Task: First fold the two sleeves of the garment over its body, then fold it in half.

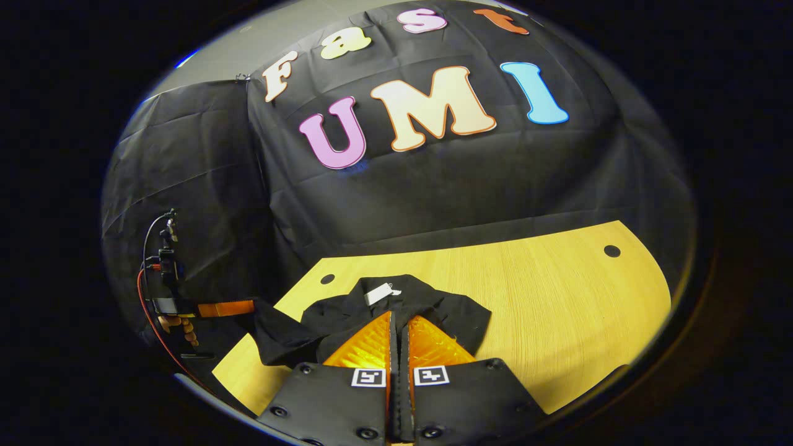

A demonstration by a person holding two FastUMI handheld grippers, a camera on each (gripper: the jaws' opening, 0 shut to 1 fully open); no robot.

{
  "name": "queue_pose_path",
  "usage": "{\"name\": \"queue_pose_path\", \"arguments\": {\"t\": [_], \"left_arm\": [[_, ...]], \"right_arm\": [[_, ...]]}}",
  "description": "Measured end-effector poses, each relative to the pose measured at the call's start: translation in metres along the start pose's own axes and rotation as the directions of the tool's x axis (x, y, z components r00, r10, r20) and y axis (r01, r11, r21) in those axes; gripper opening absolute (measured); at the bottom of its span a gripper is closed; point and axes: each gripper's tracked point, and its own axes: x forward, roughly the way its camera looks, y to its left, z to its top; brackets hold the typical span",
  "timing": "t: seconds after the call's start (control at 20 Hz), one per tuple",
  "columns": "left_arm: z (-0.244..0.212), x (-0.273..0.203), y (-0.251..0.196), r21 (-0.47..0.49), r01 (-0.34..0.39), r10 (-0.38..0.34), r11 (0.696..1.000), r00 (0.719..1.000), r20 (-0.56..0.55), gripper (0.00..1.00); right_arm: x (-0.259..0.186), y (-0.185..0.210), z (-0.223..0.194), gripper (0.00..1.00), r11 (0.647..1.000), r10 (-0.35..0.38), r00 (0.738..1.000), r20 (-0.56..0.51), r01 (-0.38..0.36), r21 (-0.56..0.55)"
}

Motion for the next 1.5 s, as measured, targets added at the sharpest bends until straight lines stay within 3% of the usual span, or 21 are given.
{"name": "queue_pose_path", "arguments": {"t": [0.4,0.45,0.5,0.65,0.7,0.9,1.0,1.05,1.1,1.15,1.5], "left_arm": [[-0.006,0.06,0.026,0.05,-0.01,0.012,0.999,0.999,-0.043,0.0],[-0.004,0.063,0.031,0.068,-0.033,0.035,0.997,0.999,-0.031,0.0],[0.009,0.066,0.042,0.091,-0.085,0.084,0.992,0.996,0.018,0.01],[0.071,0.054,0.051,0.121,-0.199,0.16,0.972,0.949,0.273,1.0],[0.088,0.043,0.046,0.124,-0.202,0.15,0.971,0.929,0.339,0.92],[0.097,-0.001,0.023,0.115,-0.173,0.117,0.978,0.915,0.387,0.94],[0.1,-0.028,0.013,0.098,-0.177,0.119,0.979,0.894,0.432,0.94],[0.1,-0.041,0.01,0.1,-0.186,0.123,0.977,0.886,0.447,0.94],[0.096,-0.054,0.004,0.107,-0.195,0.125,0.975,0.878,0.461,0.93],[0.094,-0.067,-0.004,0.113,-0.2,0.124,0.973,0.872,0.473,0.93],[0.071,-0.157,-0.047,0.115,-0.204,0.107,0.972,0.824,0.557,0.93]], "right_arm": [[0.05,-0.043,0.011,0.02,0.985,-0.157,0.987,-0.028,0.159,0.071],[0.052,-0.05,0.012,0.02,0.976,-0.202,0.979,-0.022,0.203,0.072],[0.052,-0.058,0.015,0.09,0.965,-0.254,0.967,-0.007,0.254,0.062],[0.043,-0.058,0.037,0.98,0.949,-0.316,0.943,0.105,0.315,0.028],[0.036,-0.055,0.042,0.98,0.945,-0.325,0.936,0.136,0.325,0.017],[-0.008,-0.036,0.059,0.98,0.945,-0.308,0.916,0.255,0.325,-0.027],[-0.035,-0.024,0.06,0.98,0.949,-0.283,0.91,0.302,0.31,-0.047],[-0.048,-0.018,0.057,1.0,0.952,-0.267,0.909,0.32,0.3,-0.059],[-0.069,-0.012,0.057,0.93,0.953,-0.252,0.906,0.341,0.294,-0.075],[-0.083,-0.008,0.053,0.97,0.953,-0.242,0.902,0.357,0.29,-0.086],[-0.17,0.02,0.026,0.94,0.965,-0.161,0.875,0.457,0.236,-0.111]]}}
